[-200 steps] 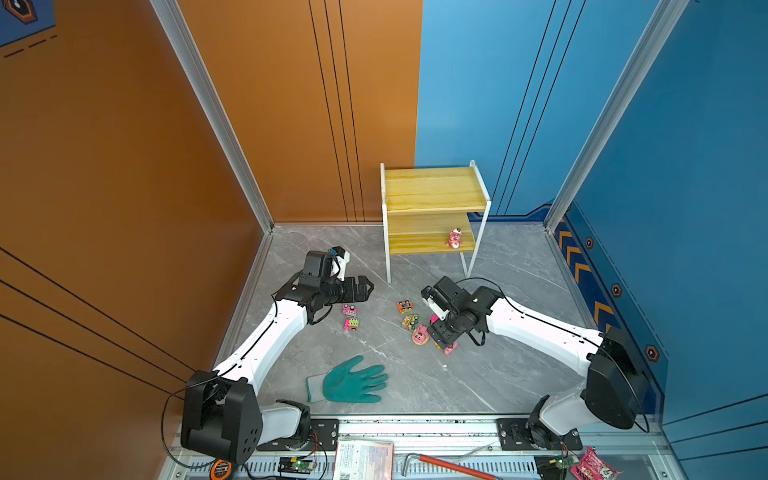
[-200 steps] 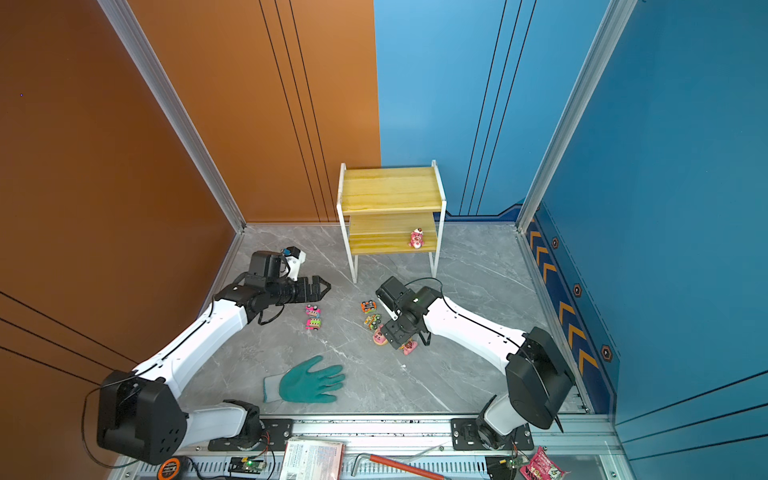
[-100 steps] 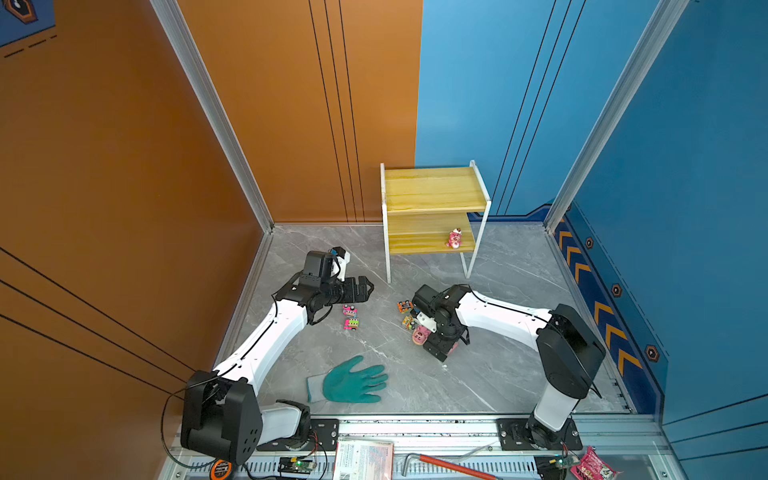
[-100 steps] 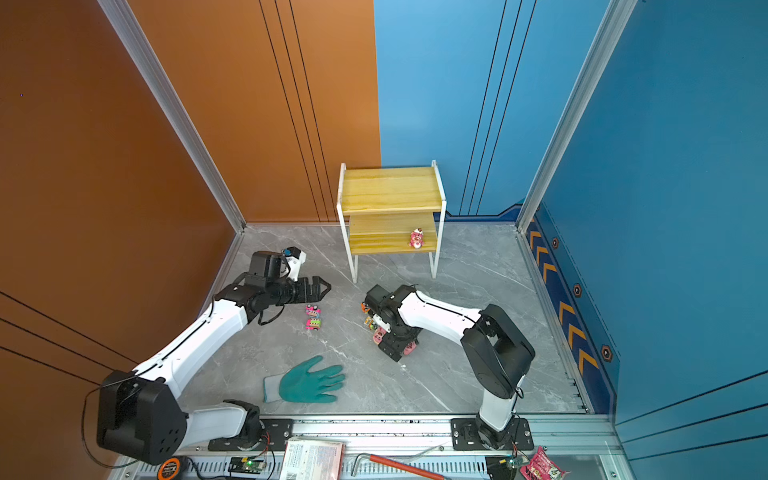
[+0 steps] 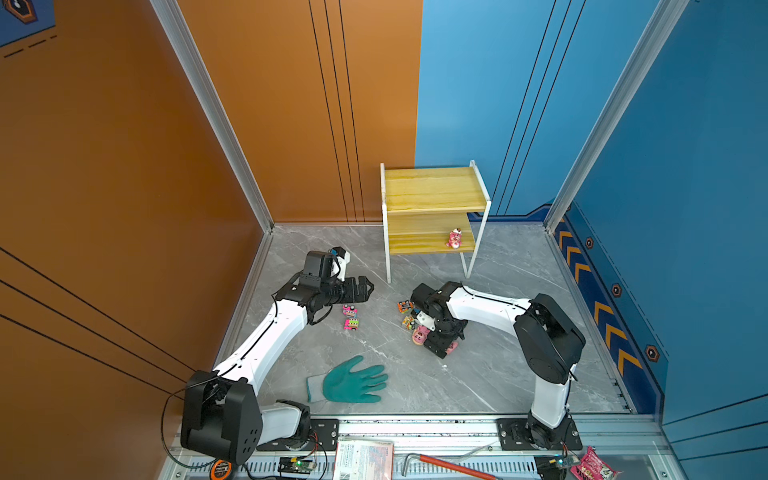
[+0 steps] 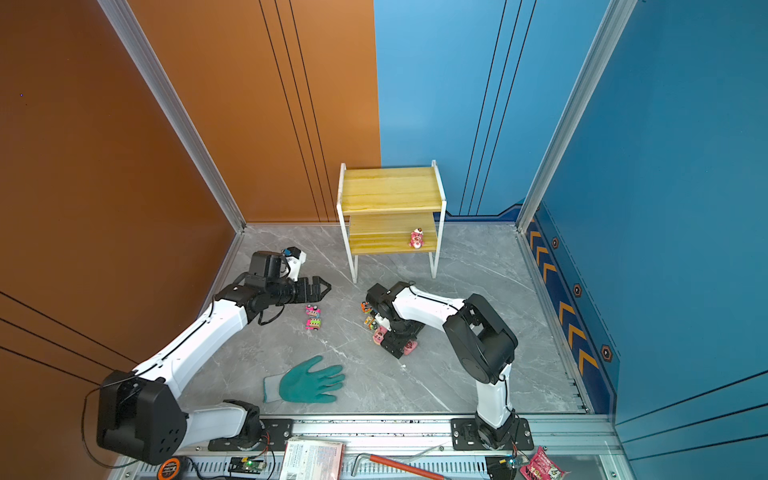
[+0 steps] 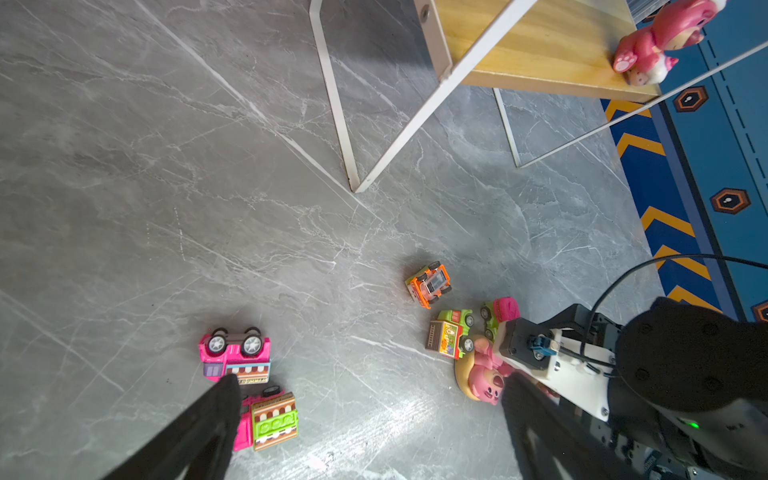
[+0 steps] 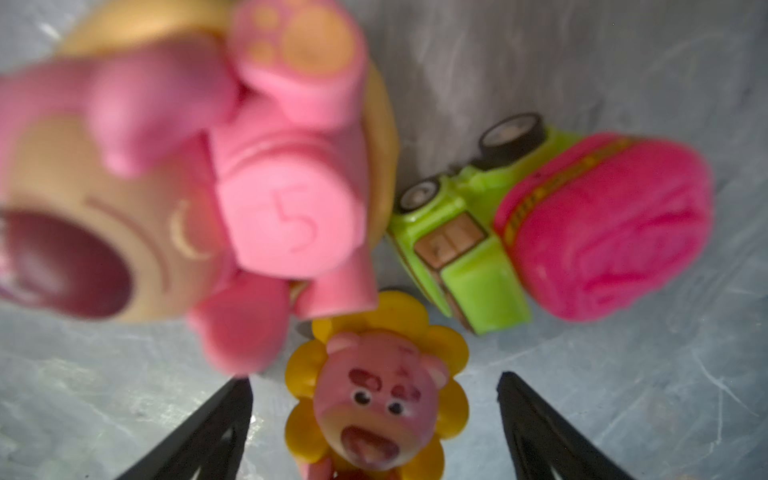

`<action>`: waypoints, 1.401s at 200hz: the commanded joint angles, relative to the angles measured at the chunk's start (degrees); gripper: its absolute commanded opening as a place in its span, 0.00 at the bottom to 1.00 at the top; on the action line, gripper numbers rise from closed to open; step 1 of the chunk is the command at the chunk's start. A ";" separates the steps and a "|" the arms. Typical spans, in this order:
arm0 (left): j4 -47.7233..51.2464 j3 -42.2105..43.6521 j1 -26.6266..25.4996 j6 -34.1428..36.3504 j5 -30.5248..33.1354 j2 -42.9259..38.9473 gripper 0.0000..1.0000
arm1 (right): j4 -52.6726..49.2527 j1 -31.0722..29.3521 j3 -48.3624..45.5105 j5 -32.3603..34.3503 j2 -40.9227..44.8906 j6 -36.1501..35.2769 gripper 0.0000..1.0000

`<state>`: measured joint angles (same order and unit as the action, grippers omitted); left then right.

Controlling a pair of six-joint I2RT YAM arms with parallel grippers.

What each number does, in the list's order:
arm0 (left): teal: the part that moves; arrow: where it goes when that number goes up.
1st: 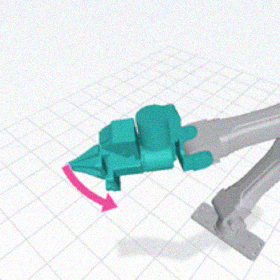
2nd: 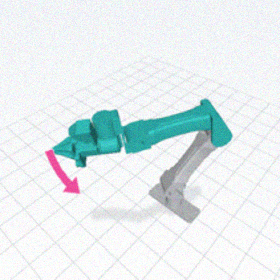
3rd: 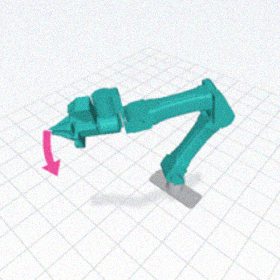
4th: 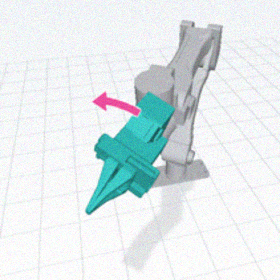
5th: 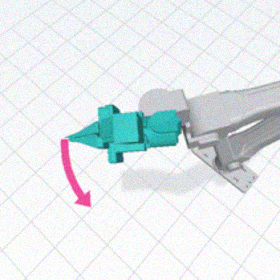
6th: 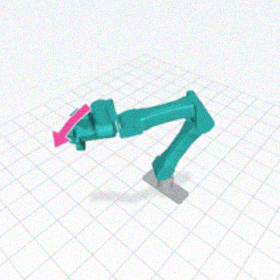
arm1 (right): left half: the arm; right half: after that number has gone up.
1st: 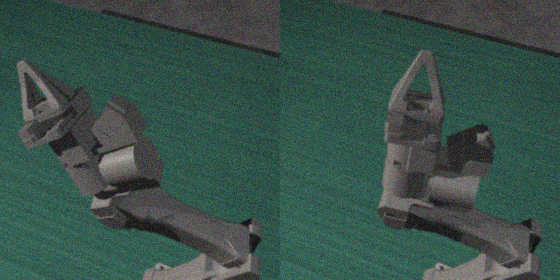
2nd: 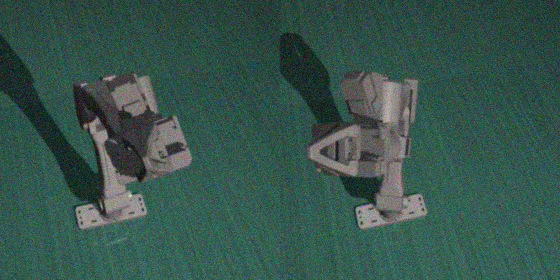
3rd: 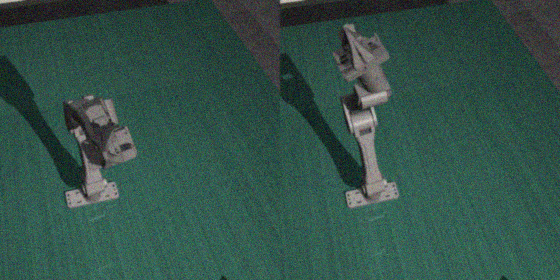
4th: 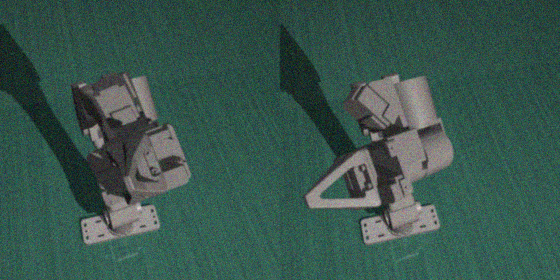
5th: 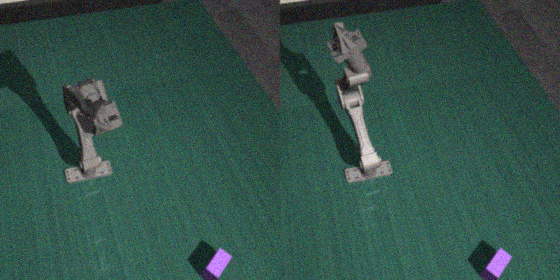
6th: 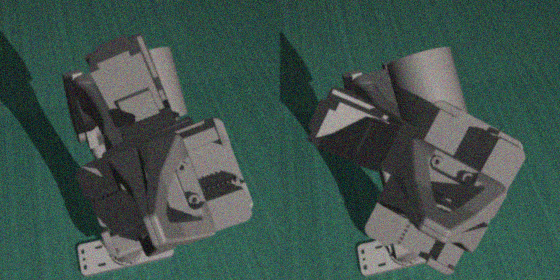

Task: Place and organize the plastic toys onto the shelf
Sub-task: 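Close the right gripper on the yellow sunflower pink bear figure, then lift the sunflower bear with the right gripper toward the lower shelf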

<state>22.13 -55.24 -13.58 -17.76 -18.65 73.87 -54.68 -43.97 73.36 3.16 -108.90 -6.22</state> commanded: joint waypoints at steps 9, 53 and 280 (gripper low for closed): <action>1.10 -1.33 -0.29 0.80 -1.74 0.03 0.99 | -0.88 1.22 0.31 -0.79 -0.78 -0.72 0.89; 1.06 -1.45 -0.22 0.53 -2.13 0.63 0.99 | 0.97 1.96 0.94 -2.59 -1.23 -0.71 0.80; 0.41 -0.77 -1.08 -0.26 -1.92 -0.87 0.99 | 36.08 3.36 -21.99 8.67 33.93 12.27 0.35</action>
<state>22.09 -55.29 -13.96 -17.82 -19.75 74.04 -31.14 -40.80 56.55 6.79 -81.19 1.69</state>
